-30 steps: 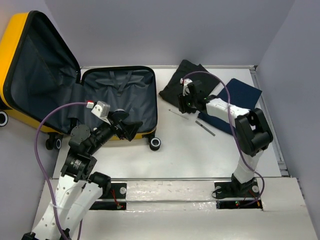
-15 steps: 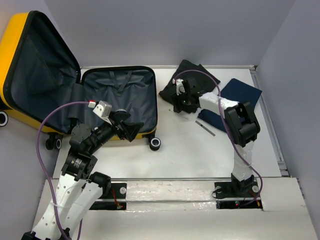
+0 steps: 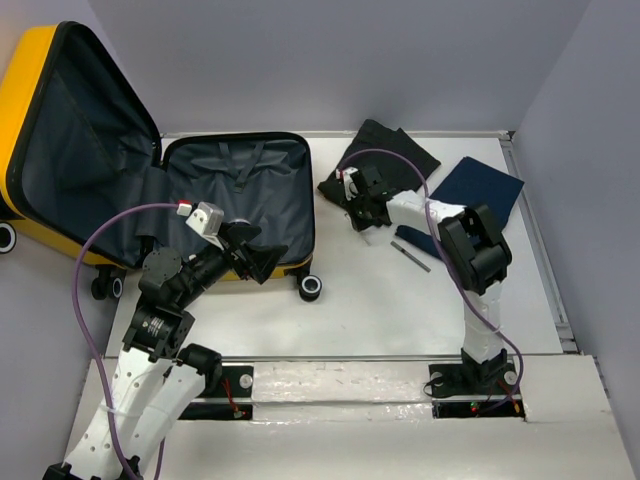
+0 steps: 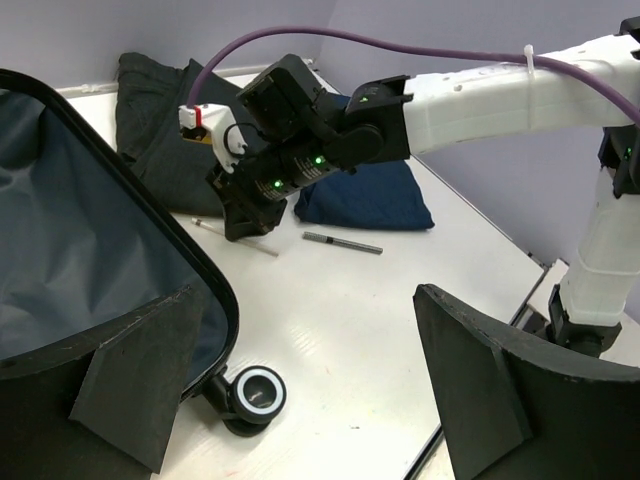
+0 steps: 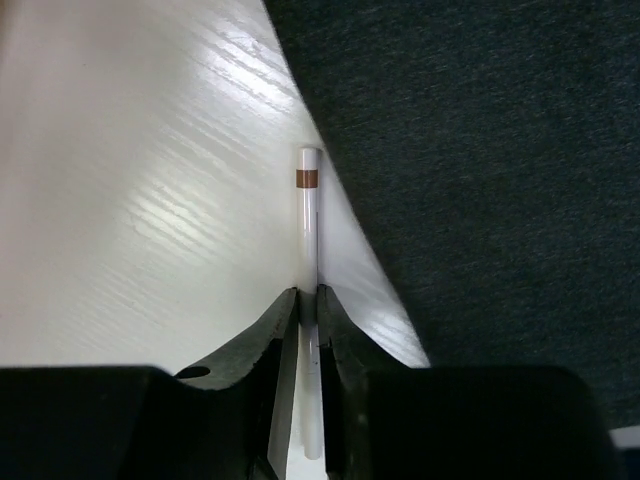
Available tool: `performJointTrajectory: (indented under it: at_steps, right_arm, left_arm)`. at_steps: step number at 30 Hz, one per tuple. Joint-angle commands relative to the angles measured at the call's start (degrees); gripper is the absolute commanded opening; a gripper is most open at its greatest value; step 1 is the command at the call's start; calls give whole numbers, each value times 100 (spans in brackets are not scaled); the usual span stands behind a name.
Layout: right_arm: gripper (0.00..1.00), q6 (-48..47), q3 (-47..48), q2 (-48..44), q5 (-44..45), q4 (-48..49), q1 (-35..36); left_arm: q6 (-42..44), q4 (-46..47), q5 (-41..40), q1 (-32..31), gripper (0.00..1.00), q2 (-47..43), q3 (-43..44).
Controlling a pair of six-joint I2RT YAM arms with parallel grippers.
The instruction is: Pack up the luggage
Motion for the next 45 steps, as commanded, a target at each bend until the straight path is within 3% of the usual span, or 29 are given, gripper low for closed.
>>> performJointTrajectory:
  at_steps: [1, 4, 6, 8, 11, 17, 22, 24, 28, 32, 33, 35, 38, 39, 42, 45]
  right_arm:
    - [16, 43, -293, -94, 688, -372, 406]
    - [14, 96, -407, -182, 970, -380, 554]
    - [19, 105, -451, -208, 1066, -389, 625]
    - [8, 209, -469, -217, 1093, -415, 625]
    - [7, 446, -513, -410, 1382, -407, 625]
    - [7, 886, -539, -1543, 1620, -257, 625]
    - [7, 1185, -198, -2361, 1691, -126, 1099]
    - [7, 1334, -13, -2397, 1455, 216, 1170]
    - [9, 2081, 845, -1968, 9, 920, 1223]
    - [49, 2487, 1649, -1158, -542, 947, 1276]
    - [72, 2495, 1658, -1166, -472, 929, 1276]
    - [80, 2364, 1326, -1429, 19, 885, 1215]
    - [76, 2302, 197, -1964, 494, 946, 908]
    - [64, 2320, -192, -2410, 887, 1051, 654]
    - [45, 2460, -1353, -3019, 1312, 1087, 126]
    - [40, 2679, -2733, -3696, 1557, 982, -551]
  left_arm:
    - [71, 332, 167, 43, 99, -47, 138]
    - [80, 332, 167, 34, 99, -82, 129]
    - [71, 332, 167, 43, 99, -100, 121]
    - [71, 332, 158, 43, 99, -108, 129]
    - [71, 324, 132, 43, 99, -144, 121]
    - [71, 297, 35, 43, 99, -161, 129]
    - [80, 262, -158, 69, 99, -161, 165]
    - [80, 253, -220, 78, 99, -161, 165]
    - [80, 218, -237, 87, 99, -144, 156]
    - [97, 183, -290, 87, 99, -196, 156]
    - [106, 183, -299, 87, 99, -196, 165]
    - [106, 174, -307, 87, 99, -205, 165]
    - [115, 157, -308, 69, 99, -249, 165]
    - [124, 157, -316, 60, 99, -267, 182]
    - [141, 157, -316, -27, 99, -302, 182]
    - [159, 130, -334, -176, 99, -284, 191]
